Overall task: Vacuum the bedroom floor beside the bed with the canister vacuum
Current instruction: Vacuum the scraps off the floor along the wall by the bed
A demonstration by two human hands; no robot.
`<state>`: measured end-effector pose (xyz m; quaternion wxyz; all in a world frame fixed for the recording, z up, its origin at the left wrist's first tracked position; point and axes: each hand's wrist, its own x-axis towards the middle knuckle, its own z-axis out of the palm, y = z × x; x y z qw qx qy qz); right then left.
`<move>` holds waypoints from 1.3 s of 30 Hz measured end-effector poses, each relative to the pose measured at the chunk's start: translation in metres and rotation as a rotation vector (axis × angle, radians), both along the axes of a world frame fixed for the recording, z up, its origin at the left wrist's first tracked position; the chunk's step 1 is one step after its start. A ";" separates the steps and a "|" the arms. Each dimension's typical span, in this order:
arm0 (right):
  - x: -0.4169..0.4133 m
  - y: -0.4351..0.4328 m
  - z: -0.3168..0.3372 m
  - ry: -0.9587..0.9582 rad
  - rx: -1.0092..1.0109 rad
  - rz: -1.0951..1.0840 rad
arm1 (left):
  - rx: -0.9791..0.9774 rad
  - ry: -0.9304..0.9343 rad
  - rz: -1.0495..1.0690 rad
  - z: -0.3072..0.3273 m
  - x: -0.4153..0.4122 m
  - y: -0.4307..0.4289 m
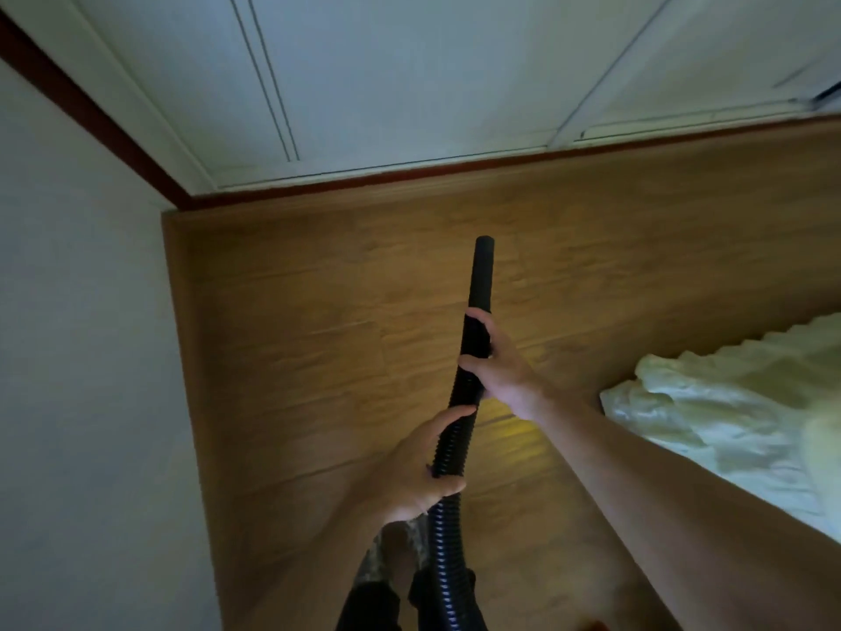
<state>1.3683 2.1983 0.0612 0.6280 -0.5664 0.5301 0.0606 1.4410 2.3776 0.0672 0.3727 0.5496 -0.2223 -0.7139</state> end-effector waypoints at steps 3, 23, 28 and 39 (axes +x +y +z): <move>-0.036 -0.009 0.018 0.001 -0.043 -0.102 | -0.057 0.018 -0.080 0.014 -0.016 -0.018; -0.328 0.011 0.116 -0.003 -0.412 -0.644 | -0.217 -0.008 -0.706 0.093 -0.220 -0.093; -0.422 0.052 0.132 0.061 -0.415 -0.779 | -0.122 0.115 -0.900 0.114 -0.293 -0.089; -0.605 0.163 0.172 0.152 -0.551 -1.149 | -0.201 0.086 -1.333 0.160 -0.480 -0.055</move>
